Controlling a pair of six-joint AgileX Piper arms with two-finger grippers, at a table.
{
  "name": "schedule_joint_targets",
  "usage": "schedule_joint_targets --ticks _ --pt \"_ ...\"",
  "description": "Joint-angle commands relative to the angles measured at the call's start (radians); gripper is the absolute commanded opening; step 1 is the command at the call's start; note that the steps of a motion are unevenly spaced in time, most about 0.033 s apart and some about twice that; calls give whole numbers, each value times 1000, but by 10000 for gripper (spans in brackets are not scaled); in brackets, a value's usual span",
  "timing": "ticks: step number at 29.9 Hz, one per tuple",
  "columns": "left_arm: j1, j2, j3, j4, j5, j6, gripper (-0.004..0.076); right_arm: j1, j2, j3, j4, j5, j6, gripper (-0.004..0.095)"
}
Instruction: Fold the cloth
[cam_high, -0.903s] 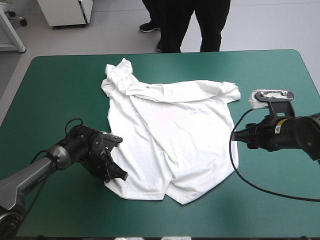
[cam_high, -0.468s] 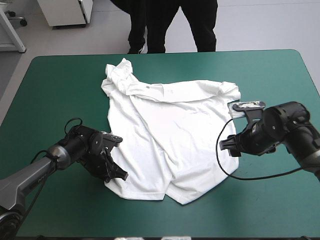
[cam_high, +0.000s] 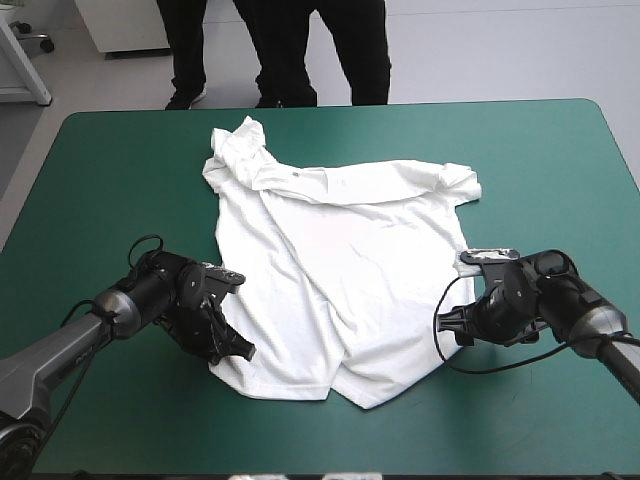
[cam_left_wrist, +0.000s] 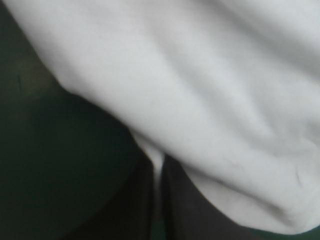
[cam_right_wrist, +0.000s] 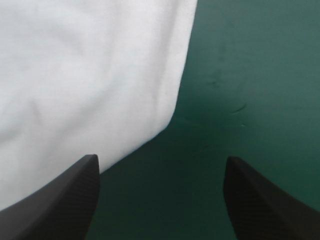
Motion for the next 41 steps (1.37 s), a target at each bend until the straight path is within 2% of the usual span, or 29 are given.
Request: schedule_joint_targets --ticks 1,10,13,16,22,30,36,41 --pt "-9 43 32 -82 -73 -2 -9 2 17 -16 -11 -68 -3 607" --pt "-9 43 32 -98 -77 0 -9 2 142 -16 2 -135 -5 603" --pt "-9 43 32 -98 -91 -7 -9 37 180 -16 9 -139 -5 551" --pt "-9 43 32 -101 -93 5 -9 111 220 -16 13 -152 1 399" --pt "-9 43 32 -101 -79 5 -9 190 256 -16 51 -162 69 0" --pt "-9 3 -6 -101 -41 5 -9 191 171 -16 27 -103 102 -17" --pt "-9 -134 -140 -97 19 -9 -9 191 -4 -58 -114 5 165 -17" --pt "-9 -226 -320 -90 61 -10 -9 191 -153 -217 -240 106 164 -18"
